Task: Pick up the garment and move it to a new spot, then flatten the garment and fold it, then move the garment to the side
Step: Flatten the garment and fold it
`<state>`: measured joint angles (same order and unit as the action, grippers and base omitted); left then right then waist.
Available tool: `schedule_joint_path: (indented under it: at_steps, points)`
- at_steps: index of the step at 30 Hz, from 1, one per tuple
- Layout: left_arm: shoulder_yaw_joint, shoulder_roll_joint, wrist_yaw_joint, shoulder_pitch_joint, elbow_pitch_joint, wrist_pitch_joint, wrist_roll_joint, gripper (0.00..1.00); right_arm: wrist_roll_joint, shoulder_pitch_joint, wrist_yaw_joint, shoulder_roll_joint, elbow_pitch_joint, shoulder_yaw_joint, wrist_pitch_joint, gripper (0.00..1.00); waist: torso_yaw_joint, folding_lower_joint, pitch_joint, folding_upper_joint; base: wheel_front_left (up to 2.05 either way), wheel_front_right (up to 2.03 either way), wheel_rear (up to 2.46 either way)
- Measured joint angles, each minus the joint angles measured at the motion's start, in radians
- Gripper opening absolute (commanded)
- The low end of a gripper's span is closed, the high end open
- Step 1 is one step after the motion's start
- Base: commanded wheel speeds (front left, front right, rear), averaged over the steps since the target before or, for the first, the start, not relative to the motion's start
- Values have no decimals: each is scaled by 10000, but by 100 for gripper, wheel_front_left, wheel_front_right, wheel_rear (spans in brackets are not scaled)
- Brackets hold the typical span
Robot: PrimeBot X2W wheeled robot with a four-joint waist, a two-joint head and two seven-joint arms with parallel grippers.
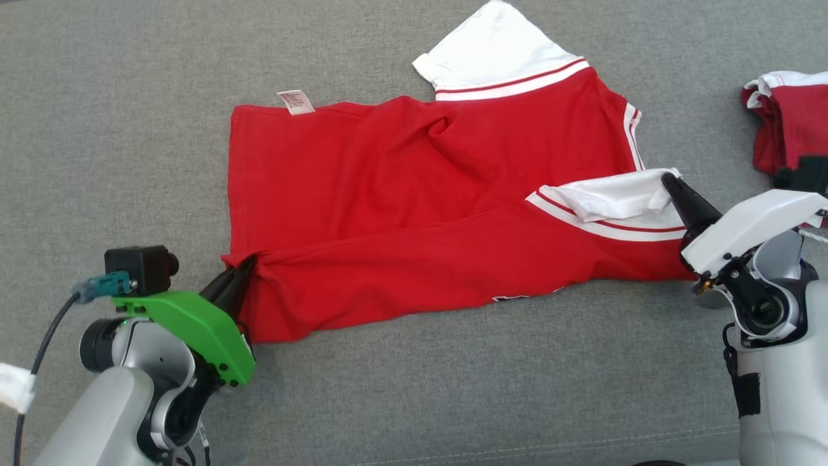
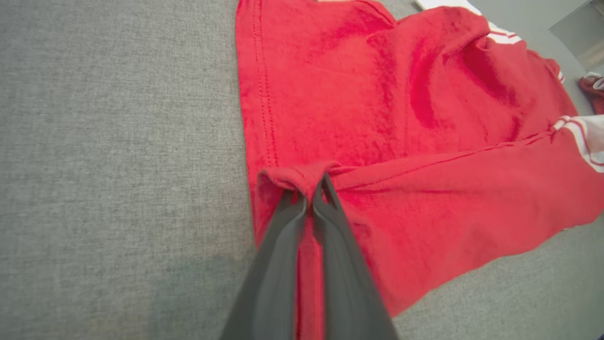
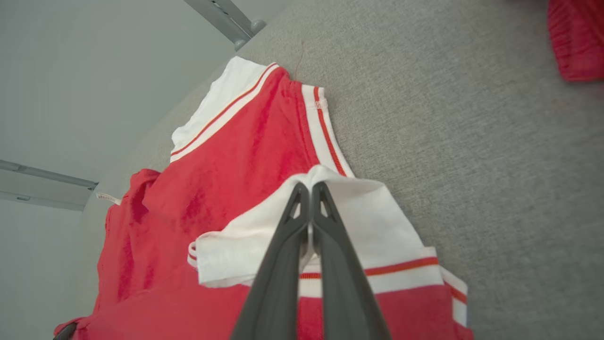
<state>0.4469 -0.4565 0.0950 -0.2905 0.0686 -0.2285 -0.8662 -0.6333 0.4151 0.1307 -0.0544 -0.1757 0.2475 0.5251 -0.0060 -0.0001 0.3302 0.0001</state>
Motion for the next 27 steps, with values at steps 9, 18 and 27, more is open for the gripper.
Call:
schedule_joint_path:
  at_steps: [9, 18, 27]
  points:
    - [502, 251, -777, -1310, 1954, 328, 593, 51, 669, 139, 0, -196, -481, -715, -533, 100, -20, 0, -59, 0, 0, 0, 0]
    - [-290, -98, 29, 816, 428, 980, -90, 100, 1093, -1804, 0, -1812, 2537, -1580, -897, 100, -355, 0, -756, -1, 0, 0, 0]
    - [-276, -17, 640, 1637, -150, 569, -481, 100, 2140, -2858, 0, -2305, 2577, -1350, -518, 100, -419, 0, -199, 0, 0, 0, 0]
